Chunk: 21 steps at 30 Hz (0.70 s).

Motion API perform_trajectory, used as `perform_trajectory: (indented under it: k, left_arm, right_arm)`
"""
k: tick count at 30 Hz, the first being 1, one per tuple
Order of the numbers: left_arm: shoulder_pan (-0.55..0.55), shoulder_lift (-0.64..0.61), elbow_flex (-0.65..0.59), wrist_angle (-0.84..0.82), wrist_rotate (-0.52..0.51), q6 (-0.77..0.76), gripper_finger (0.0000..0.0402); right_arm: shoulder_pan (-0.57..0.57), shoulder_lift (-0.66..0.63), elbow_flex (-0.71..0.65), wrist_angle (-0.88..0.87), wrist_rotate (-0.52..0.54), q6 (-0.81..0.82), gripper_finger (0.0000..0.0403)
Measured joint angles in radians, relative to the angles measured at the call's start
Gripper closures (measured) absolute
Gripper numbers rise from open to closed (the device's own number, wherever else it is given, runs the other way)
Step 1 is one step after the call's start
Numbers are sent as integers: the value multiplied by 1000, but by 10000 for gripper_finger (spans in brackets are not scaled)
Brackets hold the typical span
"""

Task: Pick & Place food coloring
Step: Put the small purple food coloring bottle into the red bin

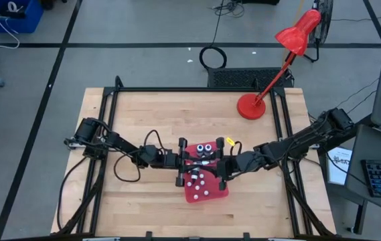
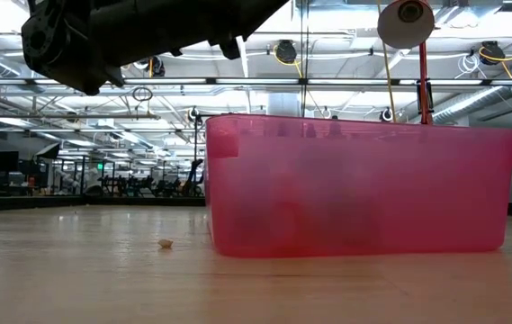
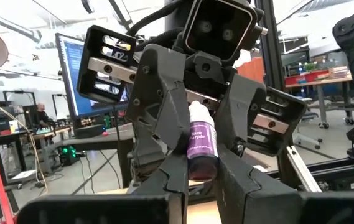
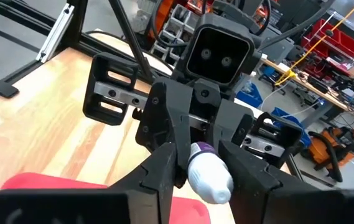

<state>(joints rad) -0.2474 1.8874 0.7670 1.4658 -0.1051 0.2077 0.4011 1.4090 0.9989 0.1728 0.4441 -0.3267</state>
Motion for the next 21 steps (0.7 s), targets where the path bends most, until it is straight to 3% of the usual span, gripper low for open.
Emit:
perform_trajectory:
  k: [21]
  left_arm:
    - [-27, -2, 0, -26, -11, -8, 352]
  right_arm:
    - [2, -2, -1, -48, -7, 24, 308]
